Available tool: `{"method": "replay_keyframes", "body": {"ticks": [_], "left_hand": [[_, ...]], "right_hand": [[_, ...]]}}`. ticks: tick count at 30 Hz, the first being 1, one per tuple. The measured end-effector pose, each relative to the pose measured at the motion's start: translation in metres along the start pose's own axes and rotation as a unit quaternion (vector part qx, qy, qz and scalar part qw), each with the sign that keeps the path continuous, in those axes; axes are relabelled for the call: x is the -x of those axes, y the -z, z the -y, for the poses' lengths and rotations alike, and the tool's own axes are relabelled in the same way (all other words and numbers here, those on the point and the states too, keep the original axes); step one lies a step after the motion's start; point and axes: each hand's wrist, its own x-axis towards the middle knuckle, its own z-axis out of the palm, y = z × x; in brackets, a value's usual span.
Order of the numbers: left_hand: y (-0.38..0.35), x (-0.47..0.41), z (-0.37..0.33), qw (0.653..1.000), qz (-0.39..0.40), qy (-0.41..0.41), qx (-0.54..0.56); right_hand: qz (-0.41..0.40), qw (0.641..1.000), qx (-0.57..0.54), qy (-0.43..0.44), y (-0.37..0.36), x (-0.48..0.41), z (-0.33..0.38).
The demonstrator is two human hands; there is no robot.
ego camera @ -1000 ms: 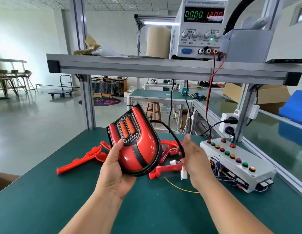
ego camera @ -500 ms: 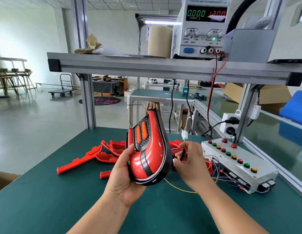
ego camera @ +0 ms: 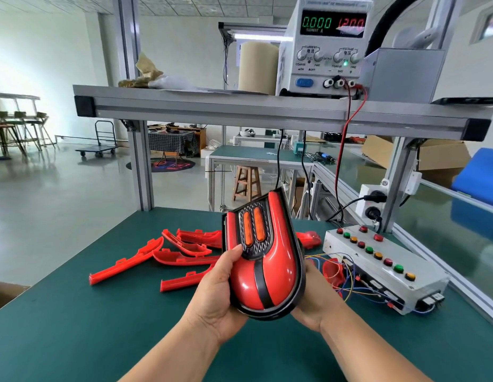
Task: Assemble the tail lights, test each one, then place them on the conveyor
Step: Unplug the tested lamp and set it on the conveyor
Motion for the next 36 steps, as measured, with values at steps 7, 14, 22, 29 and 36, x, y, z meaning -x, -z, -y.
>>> {"method": "replay_keyframes", "body": {"ticks": [7,14,22,29,36], "left_hand": [[0.006,-0.003,0.0,0.999,0.005,0.04,-0.002],[0.018,-0.01,-0.015,0.996,-0.044,-0.07,-0.039],[0.018,-0.01,-0.015,0.976,-0.07,-0.156,-0.137],[0.01,-0.014,-0.01,0.971,-0.093,-0.129,-0.178],[-0.024,-0.016,-0.008,0.987,0.025,-0.077,-0.137]], "right_hand": [[-0.01,0.993,0.106,0.048,-0.003,0.0,-0.004],[-0.169,0.982,0.083,-0.028,0.021,-0.013,0.002],[-0.098,0.991,0.017,-0.092,0.007,-0.008,-0.006],[-0.21,0.97,0.121,-0.035,-0.011,-0.007,-0.005],[-0.338,0.929,0.151,0.016,0.006,0.01,0.051]]}}
